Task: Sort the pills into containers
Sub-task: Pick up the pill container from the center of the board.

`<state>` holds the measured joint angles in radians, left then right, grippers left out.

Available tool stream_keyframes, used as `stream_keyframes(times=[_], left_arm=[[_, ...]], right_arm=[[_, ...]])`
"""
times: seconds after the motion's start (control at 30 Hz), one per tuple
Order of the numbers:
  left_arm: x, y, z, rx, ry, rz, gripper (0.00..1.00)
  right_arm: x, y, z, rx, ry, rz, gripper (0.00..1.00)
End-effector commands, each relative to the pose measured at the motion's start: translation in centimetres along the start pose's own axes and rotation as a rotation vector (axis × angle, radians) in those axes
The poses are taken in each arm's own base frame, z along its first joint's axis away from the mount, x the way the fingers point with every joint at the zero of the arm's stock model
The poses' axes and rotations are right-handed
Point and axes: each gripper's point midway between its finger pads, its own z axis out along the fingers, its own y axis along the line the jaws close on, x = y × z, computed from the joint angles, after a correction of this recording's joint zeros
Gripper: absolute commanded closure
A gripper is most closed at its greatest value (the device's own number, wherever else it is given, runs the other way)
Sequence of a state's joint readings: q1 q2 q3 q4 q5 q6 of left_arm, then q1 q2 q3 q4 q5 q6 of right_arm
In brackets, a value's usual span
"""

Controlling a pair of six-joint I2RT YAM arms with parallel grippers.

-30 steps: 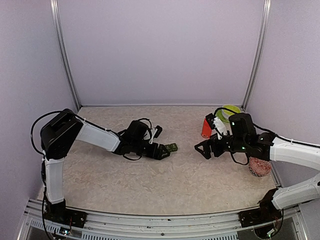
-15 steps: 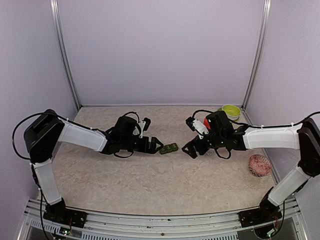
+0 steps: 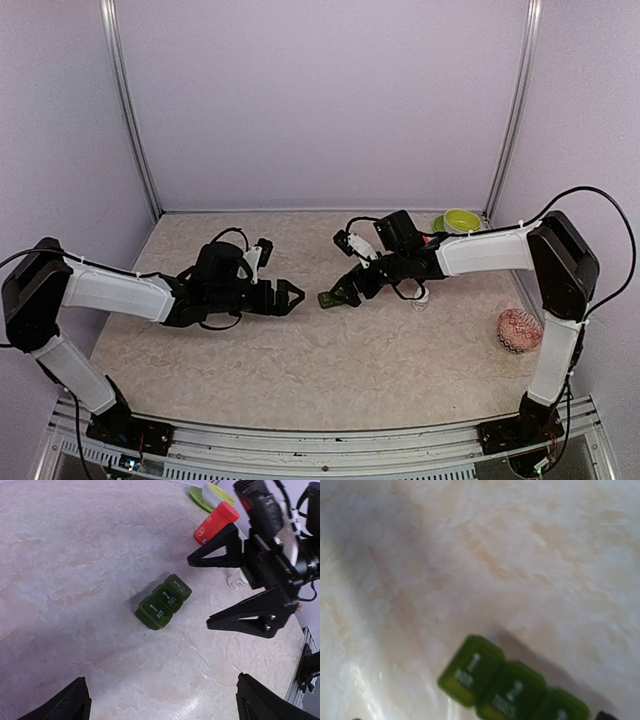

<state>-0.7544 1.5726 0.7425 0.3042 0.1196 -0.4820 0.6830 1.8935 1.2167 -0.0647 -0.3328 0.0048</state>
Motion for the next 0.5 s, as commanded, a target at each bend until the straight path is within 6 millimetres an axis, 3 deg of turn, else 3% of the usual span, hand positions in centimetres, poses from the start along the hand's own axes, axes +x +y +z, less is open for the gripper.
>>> stream_keyframes(times=[0.0,0.27,0.47], left_arm=[[-0.2,-0.5,-2.2,-0.020,-0.034,0.002,0.01],[0.5,-0.5,-5.2,-0.044,-0.053,0.005,0.01],[0.7,0.1,-6.1,-0.080,-0.059,0.011,0.01]], right_arm=[[-0.6,0.6,1.2,-0.113,0.005,0.010,0.00],[0.2,-0.4,3.2,-0.231,0.048,0.043,0.00],[1.4,-1.7,4.7,-0.227,0.084,0.051,0.00]])
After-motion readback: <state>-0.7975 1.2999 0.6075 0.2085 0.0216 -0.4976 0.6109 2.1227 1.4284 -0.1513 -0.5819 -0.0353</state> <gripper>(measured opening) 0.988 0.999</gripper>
